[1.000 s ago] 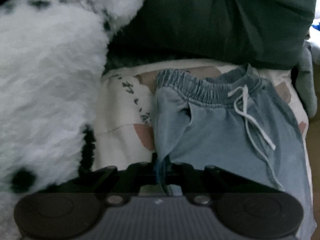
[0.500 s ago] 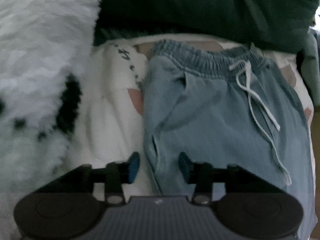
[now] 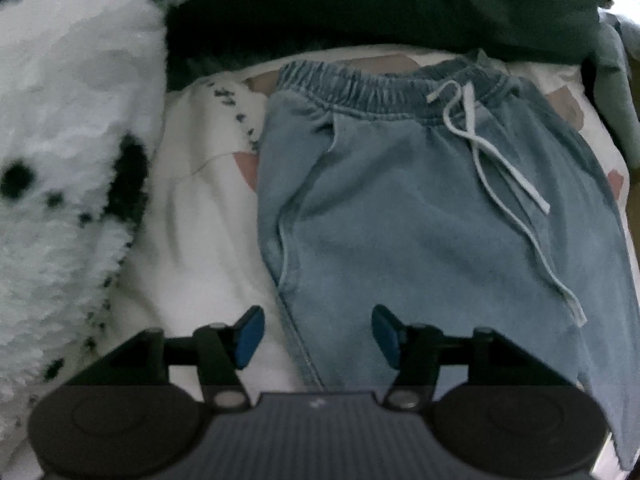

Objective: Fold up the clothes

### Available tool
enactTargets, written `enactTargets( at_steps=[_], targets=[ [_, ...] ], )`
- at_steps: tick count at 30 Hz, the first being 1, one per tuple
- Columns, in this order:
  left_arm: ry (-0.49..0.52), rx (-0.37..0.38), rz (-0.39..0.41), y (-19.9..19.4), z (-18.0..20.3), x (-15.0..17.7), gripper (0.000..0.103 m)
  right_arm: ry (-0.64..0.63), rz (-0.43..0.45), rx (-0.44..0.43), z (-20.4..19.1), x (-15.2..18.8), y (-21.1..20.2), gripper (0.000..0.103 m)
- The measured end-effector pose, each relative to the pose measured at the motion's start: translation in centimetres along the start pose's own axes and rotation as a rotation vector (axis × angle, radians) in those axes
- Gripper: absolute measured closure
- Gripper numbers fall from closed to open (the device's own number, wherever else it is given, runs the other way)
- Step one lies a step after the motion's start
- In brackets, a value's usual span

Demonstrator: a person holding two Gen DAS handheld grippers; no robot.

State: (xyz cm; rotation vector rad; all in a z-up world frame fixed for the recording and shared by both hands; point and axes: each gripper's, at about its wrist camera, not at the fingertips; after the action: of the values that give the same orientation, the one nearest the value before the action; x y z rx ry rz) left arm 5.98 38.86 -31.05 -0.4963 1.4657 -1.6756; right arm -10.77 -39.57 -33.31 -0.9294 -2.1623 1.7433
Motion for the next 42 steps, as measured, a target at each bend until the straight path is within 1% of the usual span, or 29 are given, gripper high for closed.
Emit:
enactTargets(
  at_steps=[2, 3, 4, 7, 10, 12, 17, 19, 22, 27, 28, 32, 33, 34, 36, 39, 42],
  targets=[
    [0.019, 0.004, 0.005, -0.4, 0.7, -0.3, 0.041, -0.015, 0.008, 0.007, -0.3, -0.1, 0.4, 0.058],
    [0.030, 0.006, 0.008, -0.5, 1.2, -0.4, 0.041, -0.024, 0.012, 0.012, -0.5, -0.1, 0.6, 0.069],
    [0.037, 0.012, 0.012, -0.7, 1.7, -0.5, 0.041, -0.034, 0.013, 0.019, -0.7, -0.1, 0.7, 0.088],
    [0.062, 0.030, 0.023, -1.0, 3.3, -0.8, 0.041, -0.046, 0.011, 0.038, -0.8, -0.1, 0.3, 0.091],
    [0.103, 0.066, 0.020, -0.7, 5.6, -0.5, 0.041, -0.051, 0.032, 0.052, -0.9, -0.2, -1.2, 0.093],
    [0.136, 0.112, 0.005, -0.2, 7.6, 0.3, 0.041, -0.057, 0.041, 0.068, -1.0, -0.2, -2.0, 0.094],
    [0.244, 0.226, -0.055, 1.3, 13.2, 3.0, 0.049, -0.055, 0.045, 0.113, -1.4, -0.2, -3.0, 0.094],
    [0.291, 0.245, -0.065, 2.0, 15.0, 3.9, 0.057, -0.043, 0.033, 0.130, -1.6, -0.2, -2.8, 0.094],
    [0.360, 0.273, -0.080, 3.0, 17.8, 5.2, 0.067, -0.037, 0.022, 0.142, -1.7, -0.1, -2.5, 0.094],
    [0.476, 0.319, -0.105, 4.7, 22.4, 7.3, 0.076, -0.049, 0.008, 0.145, -1.9, -0.1, -2.7, 0.094],
    [0.498, 0.325, -0.106, 5.0, 23.2, 7.7, 0.077, -0.050, 0.005, 0.147, -1.9, -0.1, -2.7, 0.094],
    [0.564, 0.316, -0.095, 5.9, 24.5, 8.3, 0.077, -0.045, -0.004, 0.152, -2.1, -0.1, -2.9, 0.094],
    [0.578, 0.313, -0.095, 6.1, 24.7, 8.5, 0.079, -0.045, -0.006, 0.153, -2.1, -0.1, -2.9, 0.094],
    [0.589, 0.307, -0.098, 6.4, 24.9, 8.7, 0.085, -0.047, -0.010, 0.154, -2.1, -0.1, -2.9, 0.094],
    [0.605, 0.274, -0.116, 7.3, 24.8, 9.0, 0.090, -0.051, -0.015, 0.154, -2.2, -0.1, -2.8, 0.094],
    [0.627, 0.216, -0.157, 8.5, 24.3, 9.4, 0.091, -0.054, -0.024, 0.155, -2.2, 0.0, -2.7, 0.094],
    [0.645, 0.191, -0.165, 8.6, 24.5, 9.6, 0.090, -0.056, -0.033, 0.156, -2.3, -0.1, -2.6, 0.093]
  ],
)
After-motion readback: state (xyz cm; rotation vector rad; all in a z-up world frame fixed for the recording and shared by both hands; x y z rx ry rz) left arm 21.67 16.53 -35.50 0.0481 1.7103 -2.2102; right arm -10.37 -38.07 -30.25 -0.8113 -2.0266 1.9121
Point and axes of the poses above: each gripper's, at about its wrist camera, not at the fingertips, and y roughly the way its jaws point, z to its right, x to its underside, and after that the axes turned 8 degrees about -y, right-handed
